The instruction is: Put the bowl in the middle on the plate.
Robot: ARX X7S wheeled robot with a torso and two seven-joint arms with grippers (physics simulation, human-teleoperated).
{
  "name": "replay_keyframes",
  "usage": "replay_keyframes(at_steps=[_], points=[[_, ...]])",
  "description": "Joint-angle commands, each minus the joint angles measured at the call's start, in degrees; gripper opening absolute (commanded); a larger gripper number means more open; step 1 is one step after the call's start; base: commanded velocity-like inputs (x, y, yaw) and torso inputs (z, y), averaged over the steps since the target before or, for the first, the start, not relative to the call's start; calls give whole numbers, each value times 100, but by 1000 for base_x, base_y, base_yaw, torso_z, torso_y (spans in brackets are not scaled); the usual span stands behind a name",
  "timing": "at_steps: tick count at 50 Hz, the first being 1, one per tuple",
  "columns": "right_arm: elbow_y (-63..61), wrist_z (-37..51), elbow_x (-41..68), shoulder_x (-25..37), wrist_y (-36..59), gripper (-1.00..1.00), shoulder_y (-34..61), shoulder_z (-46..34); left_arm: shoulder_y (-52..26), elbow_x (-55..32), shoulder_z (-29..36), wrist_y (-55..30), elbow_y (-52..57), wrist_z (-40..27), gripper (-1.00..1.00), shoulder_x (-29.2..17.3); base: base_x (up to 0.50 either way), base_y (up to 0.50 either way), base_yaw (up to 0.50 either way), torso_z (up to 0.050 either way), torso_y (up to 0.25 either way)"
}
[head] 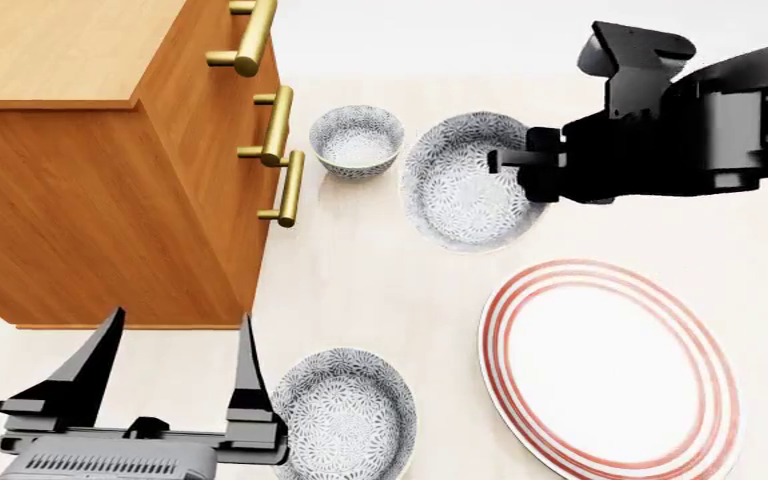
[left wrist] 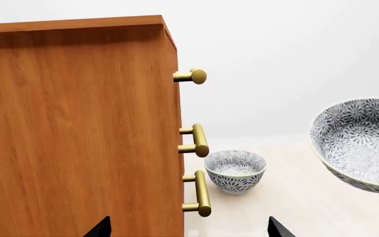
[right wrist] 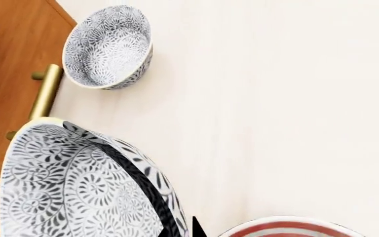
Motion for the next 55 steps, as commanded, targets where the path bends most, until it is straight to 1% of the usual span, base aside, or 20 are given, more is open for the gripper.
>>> replay_keyframes(at_steps=[1,16,29,42,55], points=[[-1112,573,484,1061,-210,-100,-58,334,-30,12,38,-32,-1,-32,100,-9,0,0,0,0,0],[-2070,898,864,2218,-297,-100,-174,490,-41,2,56,-28,-22,-62,100,-32,0,0,0,0,0],[-2697,905,1071,2973,-301,-100,-224,618,-72,-5,81,-49,-41,-92,100,-40,0,0,0,0,0],[-2816,718,950,3195,-440,-100,-487,576,-71,-28,76,-43,-41,-122,100,-62,0,0,0,0,0],[-3010,489,788,3642,-734,-100,-888,484,-93,-19,116,-37,-73,-137,100,-73,0,0,0,0,0]])
